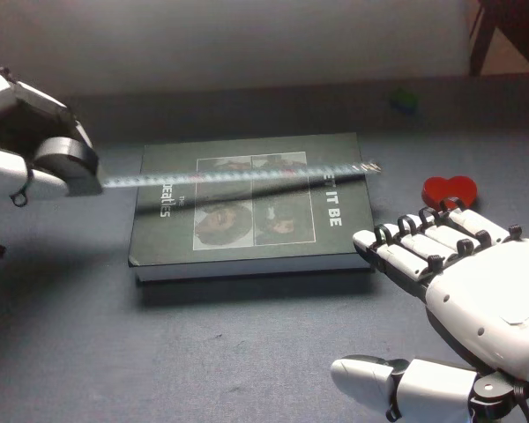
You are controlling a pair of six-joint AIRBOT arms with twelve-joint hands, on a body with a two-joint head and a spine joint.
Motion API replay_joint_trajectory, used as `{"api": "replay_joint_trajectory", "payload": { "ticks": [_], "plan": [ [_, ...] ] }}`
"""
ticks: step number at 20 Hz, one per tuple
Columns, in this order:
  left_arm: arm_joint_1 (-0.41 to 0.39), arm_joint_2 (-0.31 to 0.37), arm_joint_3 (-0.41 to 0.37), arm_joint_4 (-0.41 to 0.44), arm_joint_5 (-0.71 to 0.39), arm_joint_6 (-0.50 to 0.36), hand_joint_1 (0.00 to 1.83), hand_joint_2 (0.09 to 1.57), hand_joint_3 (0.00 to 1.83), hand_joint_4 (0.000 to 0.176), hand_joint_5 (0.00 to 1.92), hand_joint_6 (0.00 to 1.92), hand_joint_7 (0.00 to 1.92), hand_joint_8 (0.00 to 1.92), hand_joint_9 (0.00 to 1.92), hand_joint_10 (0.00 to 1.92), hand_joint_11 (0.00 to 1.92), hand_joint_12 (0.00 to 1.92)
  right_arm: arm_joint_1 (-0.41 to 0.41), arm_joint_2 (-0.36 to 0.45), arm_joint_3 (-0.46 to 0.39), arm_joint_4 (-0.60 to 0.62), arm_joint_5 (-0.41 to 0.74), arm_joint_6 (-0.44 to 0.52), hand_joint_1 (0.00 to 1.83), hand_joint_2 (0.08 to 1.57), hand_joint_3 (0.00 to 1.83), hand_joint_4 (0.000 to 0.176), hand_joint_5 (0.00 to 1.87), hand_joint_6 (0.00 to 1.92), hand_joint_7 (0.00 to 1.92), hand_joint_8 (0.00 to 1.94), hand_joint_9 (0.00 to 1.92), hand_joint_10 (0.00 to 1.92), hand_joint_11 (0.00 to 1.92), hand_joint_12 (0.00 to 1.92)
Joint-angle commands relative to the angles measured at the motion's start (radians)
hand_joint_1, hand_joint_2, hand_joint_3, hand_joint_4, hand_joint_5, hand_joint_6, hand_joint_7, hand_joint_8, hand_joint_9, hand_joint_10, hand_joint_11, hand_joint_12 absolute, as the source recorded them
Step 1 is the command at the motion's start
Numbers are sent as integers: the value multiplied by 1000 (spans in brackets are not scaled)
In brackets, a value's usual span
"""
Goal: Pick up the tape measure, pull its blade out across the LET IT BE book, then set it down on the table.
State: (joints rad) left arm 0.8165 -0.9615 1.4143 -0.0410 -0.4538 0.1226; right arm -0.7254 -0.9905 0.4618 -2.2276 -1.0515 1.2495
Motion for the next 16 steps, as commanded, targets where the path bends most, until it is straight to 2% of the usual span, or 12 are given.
{"api": "replay_joint_trajectory", "payload": {
  "ticks": [1, 4, 8, 11, 13, 16],
  "plan": [
    [-20, 13, -12, -22, -113, -5, 1496, 1062, 0, 0, 917, 917, 1106, 584, 1110, 798, 932, 1412, 4, 1, -5, -79, -76, 7, 0, 1049, 2, 0, 160, 4, 188, 3, 162, 3, 0, 655],
    [-50, 48, -80, -26, -97, 25, 1496, 1058, 0, 0, 935, 906, 1102, 572, 1124, 777, 942, 1395, 3, 1, -5, -81, -78, 8, 0, 1051, 2, 0, 159, 4, 187, 2, 160, 1, 0, 654],
    [-51, 123, -193, -32, -80, 49, 1496, 1058, 0, 0, 937, 905, 1098, 576, 1129, 772, 941, 1396, 0, 0, -5, -88, -79, 10, 0, 1051, 1, 0, 169, 4, 194, 2, 161, 1, 0, 654],
    [-6, 192, -287, -54, -82, 67, 1496, 1058, 0, 0, 938, 905, 1097, 577, 1132, 768, 932, 1403, -2, 0, -5, -91, -80, 11, 0, 1050, 1, 0, 169, 3, 197, 3, 162, 1, 0, 661],
    [50, 240, -364, -75, -108, 74, 1496, 1058, 0, 0, 939, 903, 1092, 583, 1134, 766, 933, 1403, -2, 0, -5, -91, -81, 11, 0, 1051, 1, 0, 169, 2, 200, 2, 163, 1, 0, 675],
    [122, 263, -412, -94, -156, 70, 1496, 1058, 0, 0, 938, 900, 1091, 589, 1136, 764, 933, 1403, -3, 0, -5, -92, -81, 11, 0, 1057, 3, 0, 170, 2, 201, 2, 163, 1, 0, 679]
  ]
}}
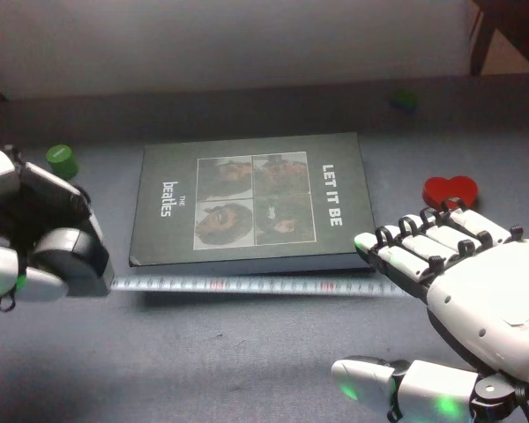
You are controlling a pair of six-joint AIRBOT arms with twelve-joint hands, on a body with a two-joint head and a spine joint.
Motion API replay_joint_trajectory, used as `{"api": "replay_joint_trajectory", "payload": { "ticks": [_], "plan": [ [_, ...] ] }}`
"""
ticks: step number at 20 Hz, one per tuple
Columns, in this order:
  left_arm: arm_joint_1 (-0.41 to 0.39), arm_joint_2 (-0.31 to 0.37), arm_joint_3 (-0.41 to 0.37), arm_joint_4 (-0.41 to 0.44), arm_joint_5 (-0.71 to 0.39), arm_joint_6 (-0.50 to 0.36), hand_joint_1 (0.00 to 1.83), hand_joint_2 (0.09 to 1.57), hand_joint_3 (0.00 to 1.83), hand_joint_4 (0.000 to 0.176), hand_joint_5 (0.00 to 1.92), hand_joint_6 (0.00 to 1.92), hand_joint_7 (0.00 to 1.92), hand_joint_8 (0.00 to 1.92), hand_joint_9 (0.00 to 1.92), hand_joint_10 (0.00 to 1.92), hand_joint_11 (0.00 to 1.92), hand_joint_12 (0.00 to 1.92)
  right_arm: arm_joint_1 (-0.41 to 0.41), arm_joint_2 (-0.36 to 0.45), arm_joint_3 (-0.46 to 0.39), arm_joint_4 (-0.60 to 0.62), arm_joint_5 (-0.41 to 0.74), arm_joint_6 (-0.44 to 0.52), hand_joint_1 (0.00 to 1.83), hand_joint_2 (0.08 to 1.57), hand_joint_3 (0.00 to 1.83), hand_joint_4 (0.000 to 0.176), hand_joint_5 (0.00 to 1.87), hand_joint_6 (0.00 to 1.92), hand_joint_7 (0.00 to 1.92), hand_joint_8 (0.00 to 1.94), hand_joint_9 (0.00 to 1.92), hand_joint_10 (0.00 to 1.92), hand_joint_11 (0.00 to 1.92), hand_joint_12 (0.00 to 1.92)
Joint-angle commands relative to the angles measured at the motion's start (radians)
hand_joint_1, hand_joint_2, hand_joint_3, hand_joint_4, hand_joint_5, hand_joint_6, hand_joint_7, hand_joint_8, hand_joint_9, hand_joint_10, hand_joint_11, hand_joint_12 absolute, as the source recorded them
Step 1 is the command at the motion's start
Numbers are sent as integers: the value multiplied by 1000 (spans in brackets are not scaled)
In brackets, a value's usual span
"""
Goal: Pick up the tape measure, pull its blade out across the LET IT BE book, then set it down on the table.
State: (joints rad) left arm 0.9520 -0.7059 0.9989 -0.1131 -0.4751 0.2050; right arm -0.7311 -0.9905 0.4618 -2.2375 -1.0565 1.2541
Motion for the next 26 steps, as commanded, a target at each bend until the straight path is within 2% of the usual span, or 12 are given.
{"api": "replay_joint_trajectory", "payload": {
  "ticks": [1, 9, 17, 18, 19, 20, 21, 22, 23, 24, 25, 26],
  "plan": [
    [1, 7, 0, -26, -149, -13, 1496, 1059, 0, 0, 934, 901, 1092, 590, 1136, 764, 934, 1403, 3, 0, -5, -82, -76, 6, 0, 1059, 4, 0, 171, 2, 202, 2, 163, 1, 0, 680],
    [137, -28, 49, -46, -229, -55, 1492, 1062, 0, 0, 945, 883, 1117, 513, 1102, 819, 940, 1455, 1, -1, -5, -84, -76, 6, 0, 1061, 4, 0, 169, 1, 202, 2, 163, 1, 0, 680],
    [236, -49, 59, -53, -283, -91, 1488, 1108, 0, 0, 846, 1074, 955, 847, 991, 985, 834, 1511, -2, -2, -5, -88, -76, 6, 0, 1071, 6, 0, 168, 0, 201, 0, 162, 0, 0, 662],
    [241, -52, 58, -59, -291, -91, 1389, 1135, 5, 0, 802, 1184, 916, 965, 951, 1156, 780, 1095, -2, -2, -5, -88, -76, 6, 0, 1070, 6, 0, 168, 0, 201, 0, 162, 0, 0, 662],
    [245, -55, 56, -59, -292, -91, 1358, 1148, 0, 0, 777, 1217, 918, 982, 958, 1189, 804, 881, -2, -2, -5, -88, -76, 6, 0, 1070, 6, 0, 168, 0, 201, 0, 162, 0, 0, 662],
    [248, -58, 56, -59, -292, -91, 1219, 1178, 2, 0, 767, 1301, 924, 1048, 952, 594, 818, 799, -2, -2, -5, -89, -76, 7, 0, 1071, 6, 0, 168, 0, 201, 0, 162, 0, 0, 662],
    [249, -61, 55, -59, -292, -90, 1195, 1173, 1, 0, 784, 1291, 950, 1018, 1044, 272, 862, 737, -2, -2, -5, -89, -76, 7, 0, 1072, 5, 0, 168, 0, 200, 0, 165, 1, 0, 681],
    [250, -63, 53, -59, -292, -88, 1195, 1173, 1, 0, 784, 1291, 950, 1018, 1044, 272, 862, 737, -3, -3, -5, -90, -76, 7, 0, 1072, 5, 0, 168, 0, 200, 0, 165, 1, 0, 681],
    [252, -66, 50, -59, -292, -86, 1113, 1188, 3, 0, 820, 1221, 952, 413, 1084, 125, 873, 701, -3, -3, -5, -90, -76, 7, 0, 1072, 4, 0, 168, 0, 201, 0, 166, 1, 0, 685],
    [255, -68, 47, -59, -292, -86, 1113, 1188, 3, 0, 820, 1221, 952, 413, 1084, 125, 873, 701, -3, -3, -5, -90, -76, 7, 0, 1072, 4, 0, 168, 0, 201, 0, 166, 1, 0, 685],
    [259, -69, 38, -59, -293, -83, 1017, 1191, 2, 30, 825, 1217, 969, 139, 1063, 52, 838, 677, -3, -3, -5, -91, -76, 8, 0, 1073, 4, 0, 166, 0, 200, 0, 166, 1, 0, 686],
    [259, -69, 36, -59, -294, -80, 872, 1167, 0, 0, 779, 518, 933, 39, 993, 14, 742, 651, -3, -3, -5, -91, -76, 8, 0, 1074, 5, 0, 165, 0, 201, 0, 166, 1, 0, 686]
  ]
}}
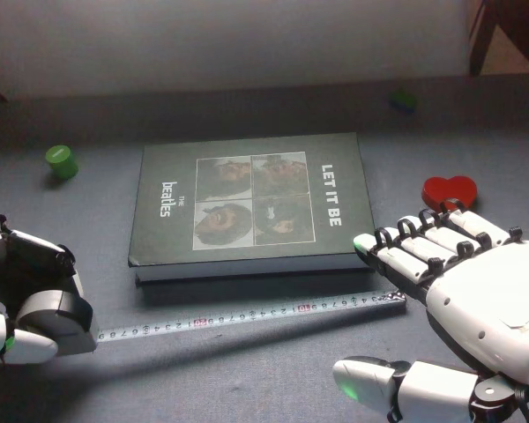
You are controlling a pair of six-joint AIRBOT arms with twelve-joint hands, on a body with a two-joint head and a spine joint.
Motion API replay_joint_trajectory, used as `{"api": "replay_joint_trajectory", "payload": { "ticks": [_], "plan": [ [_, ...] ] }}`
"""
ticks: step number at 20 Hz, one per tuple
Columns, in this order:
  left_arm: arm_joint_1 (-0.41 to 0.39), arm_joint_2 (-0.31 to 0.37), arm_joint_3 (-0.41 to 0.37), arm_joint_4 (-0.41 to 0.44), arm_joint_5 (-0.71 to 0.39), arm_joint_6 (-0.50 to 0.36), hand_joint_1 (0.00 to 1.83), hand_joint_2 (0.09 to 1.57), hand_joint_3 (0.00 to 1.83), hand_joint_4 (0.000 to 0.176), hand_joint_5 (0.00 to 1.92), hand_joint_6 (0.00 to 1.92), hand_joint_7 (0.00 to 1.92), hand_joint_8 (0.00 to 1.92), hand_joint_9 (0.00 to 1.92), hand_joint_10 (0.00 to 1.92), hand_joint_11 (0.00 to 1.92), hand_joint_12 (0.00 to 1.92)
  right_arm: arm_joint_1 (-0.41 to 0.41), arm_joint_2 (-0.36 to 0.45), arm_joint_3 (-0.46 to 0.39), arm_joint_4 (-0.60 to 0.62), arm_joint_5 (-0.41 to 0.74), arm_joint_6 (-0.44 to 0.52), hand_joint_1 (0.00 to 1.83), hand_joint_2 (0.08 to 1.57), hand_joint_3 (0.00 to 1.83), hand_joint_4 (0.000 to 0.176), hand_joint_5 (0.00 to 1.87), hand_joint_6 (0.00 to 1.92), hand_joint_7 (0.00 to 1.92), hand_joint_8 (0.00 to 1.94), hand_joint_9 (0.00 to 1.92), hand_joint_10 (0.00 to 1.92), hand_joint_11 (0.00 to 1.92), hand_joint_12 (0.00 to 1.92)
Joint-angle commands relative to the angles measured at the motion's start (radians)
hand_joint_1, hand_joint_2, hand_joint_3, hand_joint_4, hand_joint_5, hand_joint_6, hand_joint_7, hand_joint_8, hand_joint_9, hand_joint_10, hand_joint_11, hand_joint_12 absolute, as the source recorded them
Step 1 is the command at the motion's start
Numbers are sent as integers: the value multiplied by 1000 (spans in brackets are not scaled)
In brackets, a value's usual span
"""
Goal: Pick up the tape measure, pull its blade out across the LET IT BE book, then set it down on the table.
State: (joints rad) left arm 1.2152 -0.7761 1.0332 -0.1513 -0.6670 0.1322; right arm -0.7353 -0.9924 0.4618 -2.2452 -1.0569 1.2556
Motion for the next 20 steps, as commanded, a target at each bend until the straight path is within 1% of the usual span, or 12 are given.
{"api": "replay_joint_trajectory", "payload": {
  "ticks": [1, 2, 3, 5, 8, 11, 13, 14, 16, 17, 19, 20],
  "plan": [
    [-4, 2, -1, -21, -102, -7, 804, 1150, 0, 0, 787, 184, 848, 7, 871, 2, 593, 611, 1, -1, -5, -83, -75, 7, 0, 1076, 5, 0, 166, 0, 202, 1, 166, 1, 0, 685],
    [-4, 1, -3, -21, -102, -5, 765, 1149, 0, 0, 768, 24, 772, 0, 777, 0, 506, 608, 1, -1, -5, -83, -75, 7, 0, 1077, 5, 0, 166, 1, 201, 0, 165, 1, 0, 684],
    [-4, 1, -5, -14, -103, -5, 747, 1145, 0, 0, 740, 4, 732, 0, 729, 0, 472, 600, 1, -1, -4, -83, -75, 7, 0, 1077, 5, 0, 166, 0, 201, 0, 165, 0, 0, 683],
    [-3, 1, -11, -11, -103, -4, 724, 1134, 0, 0, 663, 0, 654, 0, 648, 0, 427, 588, 1, -1, -4, -83, -75, 8, 0, 1078, 4, 0, 162, 1, 197, 1, 163, 0, 0, 662],
    [-1, 1, -14, -5, -106, -4, 696, 1133, 0, 0, 598, 0, 581, 0, 610, 0, 391, 583, 1, -1, -4, -84, -75, 8, 0, 1085, 6, 0, 168, 4, 197, 1, 162, 0, 0, 653],
    [-8, 4, -4, -5, -107, -3, 684, 1131, 0, 0, 586, 0, 579, 4, 599, 0, 383, 586, 1, -1, -4, -84, -75, 9, 0, 1096, 10, 0, 172, 5, 202, 3, 162, 0, 0, 646],
    [-38, 16, 9, -5, -90, 15, 683, 1131, 0, 0, 574, 0, 577, 3, 594, 0, 380, 588, 1, -1, -4, -84, -74, 9, 0, 1097, 9, 0, 172, 4, 202, 2, 161, 0, 0, 644],
    [-64, 23, 14, -5, -72, 34, 689, 1126, 0, 0, 568, 0, 555, 0, 574, 0, 381, 590, 1, -2, -4, -84, -74, 10, 0, 1097, 9, 0, 176, 5, 205, 3, 163, 0, 0, 645],
    [-150, 38, 20, -5, -30, 84, 693, 1123, 0, 0, 589, 8, 574, 10, 579, 5, 380, 593, 1, -2, -5, -84, -75, 12, 0, 1095, 7, 0, 176, 5, 206, 3, 161, 0, 0, 647],
    [-207, 43, 24, 8, -1, 115, 694, 1123, 0, 0, 596, 10, 583, 13, 586, 8, 378, 593, 2, -2, -5, -84, -75, 20, 0, 1096, 5, 0, 177, 4, 217, 5, 173, 4, 0, 679],
    [-335, 38, 34, 69, 88, 130, 693, 1127, 0, 0, 597, 9, 585, 11, 587, 7, 370, 592, 9, -3, -5, -77, -75, 31, 0, 1099, 3, 0, 224, 14, 261, 11, 218, 14, 0, 810],
    [-414, 31, 40, 108, 147, 141, 693, 1128, 0, 0, 605, 10, 613, 19, 613, 15, 386, 601, 17, -4, -5, -51, -74, 29, 0, 1121, 8, 0, 280, 24, 320, 16, 284, 28, 0, 930]
  ]
}}
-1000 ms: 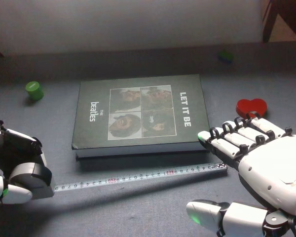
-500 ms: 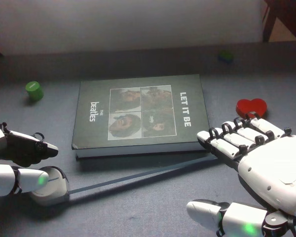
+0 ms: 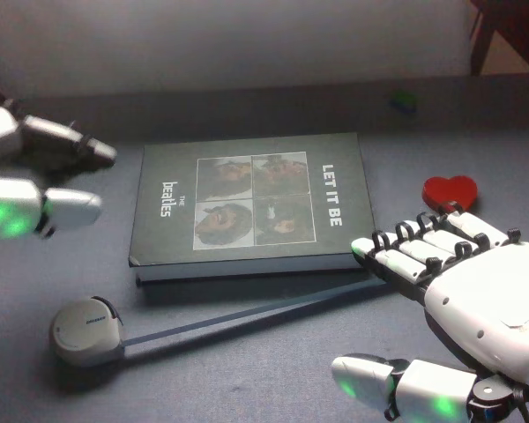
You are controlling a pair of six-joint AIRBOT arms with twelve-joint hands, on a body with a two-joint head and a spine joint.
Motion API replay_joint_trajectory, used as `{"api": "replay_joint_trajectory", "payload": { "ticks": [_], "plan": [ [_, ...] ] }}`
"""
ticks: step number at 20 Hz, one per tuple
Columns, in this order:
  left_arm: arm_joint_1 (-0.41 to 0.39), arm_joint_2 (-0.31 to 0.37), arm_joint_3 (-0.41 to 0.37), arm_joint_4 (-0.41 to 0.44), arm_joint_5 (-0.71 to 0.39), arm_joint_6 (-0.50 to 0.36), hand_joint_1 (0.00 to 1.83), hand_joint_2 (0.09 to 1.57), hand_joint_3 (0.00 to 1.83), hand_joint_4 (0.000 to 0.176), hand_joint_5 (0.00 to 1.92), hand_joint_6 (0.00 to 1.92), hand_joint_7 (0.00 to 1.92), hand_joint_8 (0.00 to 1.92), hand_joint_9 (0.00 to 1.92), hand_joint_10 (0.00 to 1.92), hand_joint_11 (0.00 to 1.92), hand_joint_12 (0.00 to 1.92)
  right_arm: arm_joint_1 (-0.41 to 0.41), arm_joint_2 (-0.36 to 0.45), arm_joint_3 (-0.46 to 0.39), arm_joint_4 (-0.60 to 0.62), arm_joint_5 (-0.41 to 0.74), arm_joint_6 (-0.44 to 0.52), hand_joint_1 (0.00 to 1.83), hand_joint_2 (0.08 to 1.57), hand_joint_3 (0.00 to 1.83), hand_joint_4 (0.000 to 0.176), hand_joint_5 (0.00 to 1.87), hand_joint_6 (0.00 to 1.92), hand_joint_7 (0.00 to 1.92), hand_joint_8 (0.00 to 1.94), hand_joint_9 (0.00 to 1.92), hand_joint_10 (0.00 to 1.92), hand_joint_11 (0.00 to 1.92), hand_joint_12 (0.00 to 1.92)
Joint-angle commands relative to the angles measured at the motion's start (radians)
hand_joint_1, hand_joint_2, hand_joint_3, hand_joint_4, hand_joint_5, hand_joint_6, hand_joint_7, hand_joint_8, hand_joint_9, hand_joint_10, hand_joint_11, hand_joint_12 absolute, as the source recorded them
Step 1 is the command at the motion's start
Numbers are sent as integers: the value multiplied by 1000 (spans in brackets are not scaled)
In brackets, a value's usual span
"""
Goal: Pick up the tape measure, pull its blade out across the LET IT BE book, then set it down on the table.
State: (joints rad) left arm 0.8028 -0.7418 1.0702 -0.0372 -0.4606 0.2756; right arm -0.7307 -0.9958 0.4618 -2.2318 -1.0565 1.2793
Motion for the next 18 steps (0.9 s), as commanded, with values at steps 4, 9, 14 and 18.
{"api": "replay_joint_trajectory", "payload": {
  "ticks": [4, 9, 14, 18],
  "plan": [
    [-243, -26, -30, -135, 80, 299, 697, 1134, 0, 0, 722, 942, 697, 962, 714, 1135, 694, 1323, 26, -1, -5, -22, -71, 19, 614, 1197, 0, 0, 793, 1179, 878, 1100, 926, 1530, 982, 1773],
    [-489, -33, -151, -1094, 103, 1618, 694, 1202, 11, 30, 1112, 1921, 1095, 1921, 1249, 1921, 1275, 1921, 78, -19, -7, 141, -95, 10, 776, 1352, 0, 69, 1281, 1921, 1517, 1941, 1708, 1921, 1914, 1921],
    [-610, -40, -309, -1620, -50, 2371, 664, 1356, 9, 21, 1269, 1921, 1314, 1921, 1479, 1921, 1558, 1921, 88, -19, -6, 162, -62, 62, 872, 1429, 0, 176, 1281, 1921, 1558, 1941, 1763, 1921, 1921, 1921],
    [-571, -59, -527, -1664, -365, 2309, 678, 1355, 3, 18, 1266, 1921, 1317, 1921, 1473, 1921, 1552, 1921, 110, 1, -5, 175, 5, 103, 902, 1427, 0, 176, 1237, 1921, 1541, 1941, 1744, 1921, 1913, 1921]
  ]
}}
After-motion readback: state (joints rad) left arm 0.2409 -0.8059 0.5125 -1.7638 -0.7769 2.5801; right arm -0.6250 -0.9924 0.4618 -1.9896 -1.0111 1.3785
